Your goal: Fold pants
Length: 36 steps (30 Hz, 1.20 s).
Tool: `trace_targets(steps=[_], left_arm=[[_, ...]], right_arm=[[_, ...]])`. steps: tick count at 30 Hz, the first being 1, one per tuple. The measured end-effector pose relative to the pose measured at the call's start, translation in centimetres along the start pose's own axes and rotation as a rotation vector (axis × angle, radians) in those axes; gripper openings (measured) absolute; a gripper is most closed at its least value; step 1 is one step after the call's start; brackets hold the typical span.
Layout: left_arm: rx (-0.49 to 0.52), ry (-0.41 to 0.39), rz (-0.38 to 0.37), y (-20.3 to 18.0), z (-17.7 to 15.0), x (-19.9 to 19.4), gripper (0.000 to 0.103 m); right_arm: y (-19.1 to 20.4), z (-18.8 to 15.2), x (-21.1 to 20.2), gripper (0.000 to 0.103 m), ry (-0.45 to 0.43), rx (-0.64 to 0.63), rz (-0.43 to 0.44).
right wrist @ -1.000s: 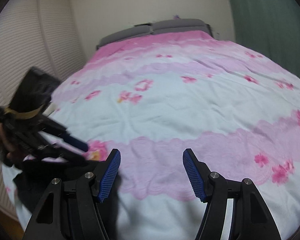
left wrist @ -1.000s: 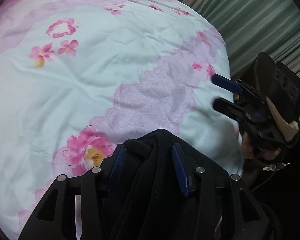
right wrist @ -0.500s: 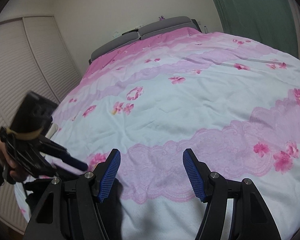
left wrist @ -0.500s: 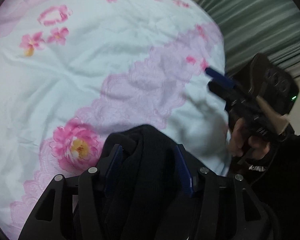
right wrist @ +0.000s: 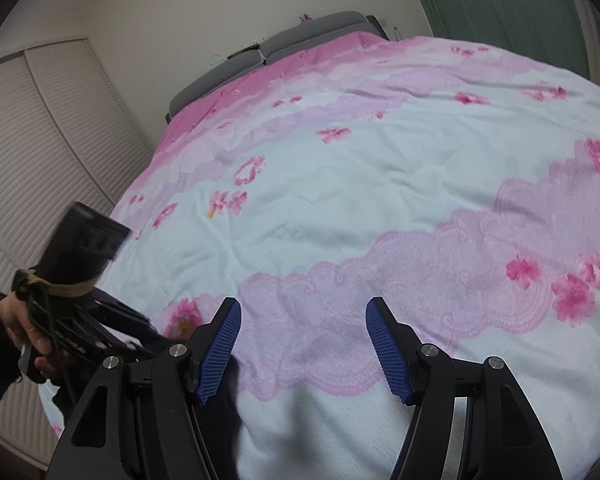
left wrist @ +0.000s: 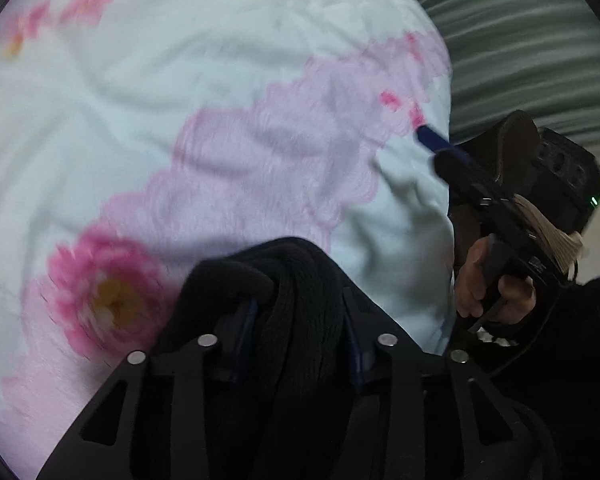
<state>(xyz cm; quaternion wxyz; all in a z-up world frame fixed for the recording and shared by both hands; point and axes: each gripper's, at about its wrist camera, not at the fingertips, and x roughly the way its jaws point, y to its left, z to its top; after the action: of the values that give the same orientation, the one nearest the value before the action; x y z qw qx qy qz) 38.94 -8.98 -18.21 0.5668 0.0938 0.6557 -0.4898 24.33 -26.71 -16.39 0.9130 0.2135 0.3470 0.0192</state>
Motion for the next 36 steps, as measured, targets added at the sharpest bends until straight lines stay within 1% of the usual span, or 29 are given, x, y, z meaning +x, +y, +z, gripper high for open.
trace_targets(steps=[3,4,5,8,12,14,16,20,22,23,24,26,27,28,29,30,32,34,35,36], left_arm=[[0.005,-0.100,0.039,0.1,-0.1,-1.2,0.036],[-0.013,-0.126,0.040,0.7,-0.3,-1.4,0.036],[-0.042,-0.143,0.019,1.5,-0.6,-1.5,0.036],[-0.067,-0.147,-0.015,2.8,-1.3,-0.8,0.037],[-0.082,-0.139,-0.022,3.1,-1.0,-0.5,0.039],[-0.084,-0.145,0.001,2.4,-0.7,-0.9,0.041],[-0.071,-0.169,0.035,1.1,-0.9,-2.0,0.041],[-0.054,-0.245,0.092,-1.1,-2.7,-4.9,0.046],[-0.061,-0.302,0.153,-2.1,-4.3,-6.4,0.046],[-0.065,-0.342,0.186,-2.7,-5.4,-7.1,0.049],[-0.068,-0.391,0.239,-3.6,-6.8,-7.9,0.051],[-0.080,-0.488,0.352,-5.4,-9.8,-9.2,0.069],[-0.092,-0.553,0.422,-6.5,-11.9,-9.7,0.074],[-0.103,-0.600,0.483,-7.4,-13.6,-9.9,0.081],[-0.118,-0.634,0.532,-8.0,-15.1,-10.1,0.084],[-0.157,-0.682,0.600,-8.7,-17.3,-10.0,0.085],[-0.233,-0.734,0.667,-9.1,-20.1,-9.9,0.087],[-0.348,-0.799,0.721,-9.0,-23.1,-9.3,0.088],[-0.416,-0.833,0.711,-8.8,-24.7,-8.9,0.088],[-0.468,-0.855,0.680,-8.3,-25.7,-8.4,0.088]], right_arm=[[-0.2,-0.2,0.2,0.065,0.004,0.005,-0.009],[-0.2,-0.3,0.3,0.065,0.010,0.005,-0.011],[-0.2,-0.4,0.4,0.065,0.014,0.003,-0.010],[0.2,-0.6,0.5,0.065,0.021,-0.012,-0.008],[0.9,-0.6,0.2,0.065,0.027,-0.028,0.000],[1.2,-0.6,-0.2,0.065,0.030,-0.034,0.006],[1.6,-0.8,-1.0,0.065,0.030,-0.053,0.011],[2.2,-1.2,-2.4,0.065,0.068,-0.081,0.042],[2.4,-1.2,-3.2,0.065,0.087,-0.078,0.080],[2.6,-1.2,-3.7,0.065,0.093,-0.074,0.103],[2.8,-1.2,-4.2,0.065,0.096,-0.071,0.126],[3.3,-1.3,-4.9,0.075,0.099,-0.077,0.157],[3.6,-1.4,-5.5,0.081,0.094,-0.084,0.175],[3.8,-1.5,-5.8,0.083,0.087,-0.089,0.186],[4.1,-1.6,-6.2,0.083,0.081,-0.092,0.198],[4.3,-1.8,-6.4,0.083,0.078,-0.092,0.210],[4.7,-2.2,-6.6,0.083,0.083,-0.085,0.227],[4.9,-2.9,-6.5,0.083,0.088,-0.064,0.243],[5.0,-3.4,-6.5,0.083,0.089,-0.054,0.250],[5.1,-3.7,-6.4,0.083,0.090,-0.050,0.255]])
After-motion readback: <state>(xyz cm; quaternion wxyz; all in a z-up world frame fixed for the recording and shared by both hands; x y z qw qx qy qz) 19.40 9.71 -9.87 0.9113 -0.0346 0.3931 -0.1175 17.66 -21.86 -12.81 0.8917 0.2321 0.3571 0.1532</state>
